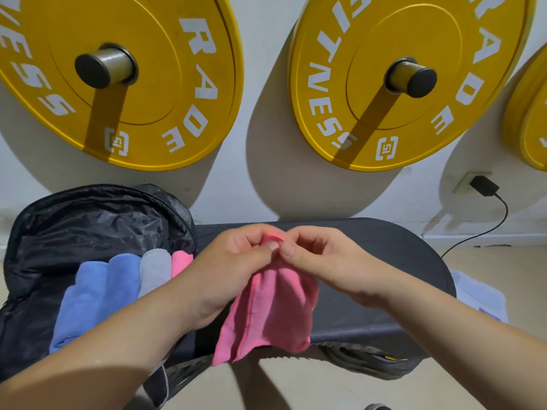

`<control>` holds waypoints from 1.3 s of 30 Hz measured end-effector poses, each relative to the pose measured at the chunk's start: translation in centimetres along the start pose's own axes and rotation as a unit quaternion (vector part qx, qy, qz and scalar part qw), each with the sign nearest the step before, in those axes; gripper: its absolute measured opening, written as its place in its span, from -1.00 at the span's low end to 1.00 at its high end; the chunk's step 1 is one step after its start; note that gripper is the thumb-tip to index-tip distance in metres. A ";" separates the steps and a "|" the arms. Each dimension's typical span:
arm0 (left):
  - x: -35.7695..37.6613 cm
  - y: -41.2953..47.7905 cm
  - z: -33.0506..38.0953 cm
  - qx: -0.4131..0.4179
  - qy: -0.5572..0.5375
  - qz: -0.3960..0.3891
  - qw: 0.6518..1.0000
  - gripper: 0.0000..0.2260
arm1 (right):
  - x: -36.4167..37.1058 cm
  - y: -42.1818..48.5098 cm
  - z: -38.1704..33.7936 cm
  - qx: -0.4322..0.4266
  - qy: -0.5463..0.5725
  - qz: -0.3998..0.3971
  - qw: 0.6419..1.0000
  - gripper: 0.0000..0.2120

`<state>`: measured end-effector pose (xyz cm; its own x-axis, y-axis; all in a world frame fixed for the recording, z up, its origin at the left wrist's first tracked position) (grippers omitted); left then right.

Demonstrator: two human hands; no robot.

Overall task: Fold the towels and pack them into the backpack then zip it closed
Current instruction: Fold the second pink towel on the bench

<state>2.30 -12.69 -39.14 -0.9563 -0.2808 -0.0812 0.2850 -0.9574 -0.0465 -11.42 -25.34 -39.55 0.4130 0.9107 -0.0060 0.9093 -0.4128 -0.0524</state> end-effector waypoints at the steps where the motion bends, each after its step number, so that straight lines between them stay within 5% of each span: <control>1: -0.4 -0.1 0.6 0.020 -0.014 0.018 1.000 -0.84 | -0.1 0.0 -0.2 0.002 0.006 -0.014 1.000 -0.56; 6: -2.9 0.2 2.0 0.076 -0.024 0.197 0.977 -0.76 | -1.4 -0.3 1.3 0.060 -0.188 -0.075 0.978 -0.80; 10: -4.2 0.6 0.8 0.064 0.027 0.251 0.966 -0.76 | -3.3 -0.4 4.0 0.114 -0.262 -0.004 0.958 -0.85; 14: -5.2 1.1 -0.4 0.048 0.053 0.273 0.959 -0.79 | -5.1 -0.2 5.3 0.139 -0.123 0.105 0.977 -0.93; 22: -8.0 1.6 -2.1 0.031 0.161 0.343 0.925 -0.81 | -7.6 0.6 2.9 0.009 -0.102 0.329 0.939 -0.76; 26: -8.5 1.4 -2.3 -0.001 0.185 0.303 0.935 -0.85 | -7.6 0.2 1.6 -0.014 0.095 0.316 0.944 -0.85; 32: -8.2 1.6 -3.7 -0.062 0.231 0.231 0.943 -0.82 | -8.3 -0.6 1.8 0.030 -0.020 0.369 0.929 -0.76; 39: -7.9 3.8 -2.7 0.015 0.264 0.307 0.914 -0.84 | -8.2 0.6 1.4 -0.090 0.013 0.413 0.906 -0.90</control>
<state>11.08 -13.93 -41.35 -0.4504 -0.7009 -0.5531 0.7479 -0.6345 0.1950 -14.32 -33.09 -40.92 0.9551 0.2911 0.0547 0.2829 -0.9512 0.1228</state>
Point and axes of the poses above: each hand's wrist, its own y-axis towards the middle knuckle, its own x-axis out of the palm, z = x × y, the point moved 1 cm from there along y, towards the middle knuckle, and after that the axes turned 8 degrees about y, right-handed, at the moved point
